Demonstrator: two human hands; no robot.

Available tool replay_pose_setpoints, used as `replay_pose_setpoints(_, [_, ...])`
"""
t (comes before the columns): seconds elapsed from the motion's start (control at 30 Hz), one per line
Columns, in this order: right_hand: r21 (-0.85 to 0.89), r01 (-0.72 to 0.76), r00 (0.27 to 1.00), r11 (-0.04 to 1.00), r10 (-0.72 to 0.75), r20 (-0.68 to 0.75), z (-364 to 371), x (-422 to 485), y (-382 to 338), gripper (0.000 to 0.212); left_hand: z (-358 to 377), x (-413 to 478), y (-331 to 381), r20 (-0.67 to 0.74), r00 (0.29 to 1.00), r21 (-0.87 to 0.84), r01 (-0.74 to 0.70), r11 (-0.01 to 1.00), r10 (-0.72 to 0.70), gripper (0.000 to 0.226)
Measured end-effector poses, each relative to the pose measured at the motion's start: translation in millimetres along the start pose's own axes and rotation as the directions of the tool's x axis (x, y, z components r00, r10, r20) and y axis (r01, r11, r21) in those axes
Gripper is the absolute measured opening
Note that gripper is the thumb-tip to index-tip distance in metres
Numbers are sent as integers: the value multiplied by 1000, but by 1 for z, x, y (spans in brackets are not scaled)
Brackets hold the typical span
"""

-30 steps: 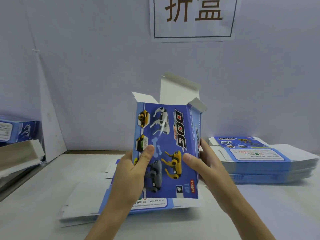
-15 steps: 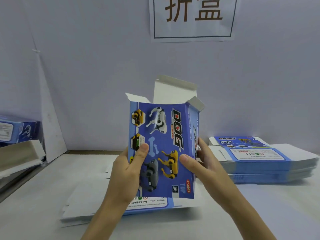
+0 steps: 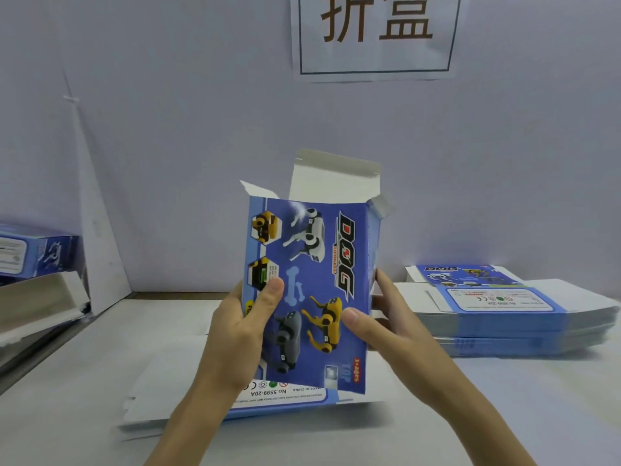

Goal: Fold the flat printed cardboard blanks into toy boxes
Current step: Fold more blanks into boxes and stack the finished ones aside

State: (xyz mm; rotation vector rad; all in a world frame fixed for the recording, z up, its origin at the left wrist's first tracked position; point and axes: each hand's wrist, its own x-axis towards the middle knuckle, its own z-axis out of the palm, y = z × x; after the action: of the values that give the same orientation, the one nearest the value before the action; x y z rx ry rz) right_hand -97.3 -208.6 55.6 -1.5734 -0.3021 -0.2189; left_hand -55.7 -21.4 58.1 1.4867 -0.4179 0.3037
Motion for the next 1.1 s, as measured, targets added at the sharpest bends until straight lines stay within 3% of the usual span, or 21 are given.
replay_pose_setpoints(0.27, [-80,-44,999,996,42,-18,3,0,2,64,0,1,-3,-22,1000,-40,-2,999,1,31])
replay_pose_setpoints(0.4, [-29,-100,995,995,99,-20,-1,1,3,89,-10,8,-4,139,989,-81,57,995,-46,39])
replay_pose_setpoints(0.57, [122,-74,994,990,83,-71,-6,3,1,64,-28,11,-3,443,883,-68,207,976,-156,50])
replay_pose_setpoints(0.7, [130,-81,993,988,91,-72,-1,2,1,61,-35,11,-1,454,880,-28,169,985,-138,41])
replay_pose_setpoints(0.8, [121,-78,992,990,89,-84,3,3,3,63,-39,14,-4,439,882,17,184,983,-172,51])
replay_pose_setpoints(0.93, [116,-119,990,986,126,-63,4,3,8,60,-52,16,-1,521,808,141,237,961,-275,59])
replay_pose_setpoints(1.0, [73,-174,984,982,176,-28,4,3,10,58,-62,17,4,469,838,152,235,960,-280,51])
replay_pose_setpoints(1.1, [10,-186,982,983,186,-45,6,3,13,64,-88,21,11,198,920,84,327,941,-338,62])
